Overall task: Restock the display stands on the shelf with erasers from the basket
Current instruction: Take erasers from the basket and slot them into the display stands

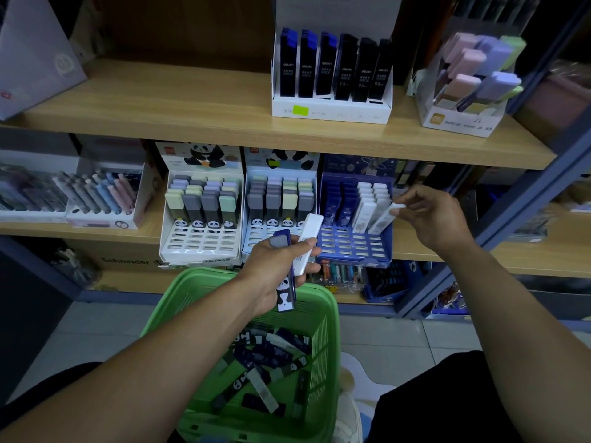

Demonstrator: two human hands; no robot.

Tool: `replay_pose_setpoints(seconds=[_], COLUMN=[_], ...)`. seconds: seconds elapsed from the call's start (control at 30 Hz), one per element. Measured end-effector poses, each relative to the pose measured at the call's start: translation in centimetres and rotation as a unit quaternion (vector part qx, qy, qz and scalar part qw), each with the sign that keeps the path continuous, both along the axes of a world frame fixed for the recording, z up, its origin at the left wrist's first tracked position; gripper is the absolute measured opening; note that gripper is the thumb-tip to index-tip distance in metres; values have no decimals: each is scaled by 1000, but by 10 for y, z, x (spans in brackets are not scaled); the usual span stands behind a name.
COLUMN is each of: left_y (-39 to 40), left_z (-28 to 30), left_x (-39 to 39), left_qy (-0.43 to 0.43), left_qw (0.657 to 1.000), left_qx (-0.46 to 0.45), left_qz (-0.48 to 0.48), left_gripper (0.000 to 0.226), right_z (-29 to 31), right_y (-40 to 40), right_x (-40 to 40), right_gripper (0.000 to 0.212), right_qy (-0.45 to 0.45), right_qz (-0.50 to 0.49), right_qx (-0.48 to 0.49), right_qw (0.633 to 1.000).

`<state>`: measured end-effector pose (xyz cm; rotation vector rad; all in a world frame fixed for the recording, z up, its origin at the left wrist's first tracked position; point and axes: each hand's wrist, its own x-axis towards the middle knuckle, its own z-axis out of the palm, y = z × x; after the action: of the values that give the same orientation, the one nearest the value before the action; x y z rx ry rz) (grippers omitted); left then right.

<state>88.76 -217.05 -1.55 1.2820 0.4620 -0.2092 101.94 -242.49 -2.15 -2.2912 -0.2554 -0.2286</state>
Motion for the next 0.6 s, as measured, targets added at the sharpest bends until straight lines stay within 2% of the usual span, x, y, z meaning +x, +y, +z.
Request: replay_pose_setpoints(seconds=[0.07,0.2,0.33,0.47,0.6], left_y=[-1,-3,-3,-2,-1], left_z=[1,1,0,-2,-3], left_x=[0,-1,0,0,1], left_qy=[0,1,2,9,11], left_qw=[1000,1000,1000,1000,1000], left_qx=[-2,-4,-4,-6,-2], left_qz=[3,15,14,7,12], left_gripper=[7,18,19,16,22], right_z=[0,0,1,3,5], right_y=[1,7,11,14,17], right_x=[-1,0,2,1,2], right_gripper=[7,15,17,19,22], right_qy=[-15,-33,-39,-17,14], right_qz=[-4,3,-34,-51,-70], right_qx=[-12,-49,-79,-90,-129], right_qw=[1000,998,995,994,989])
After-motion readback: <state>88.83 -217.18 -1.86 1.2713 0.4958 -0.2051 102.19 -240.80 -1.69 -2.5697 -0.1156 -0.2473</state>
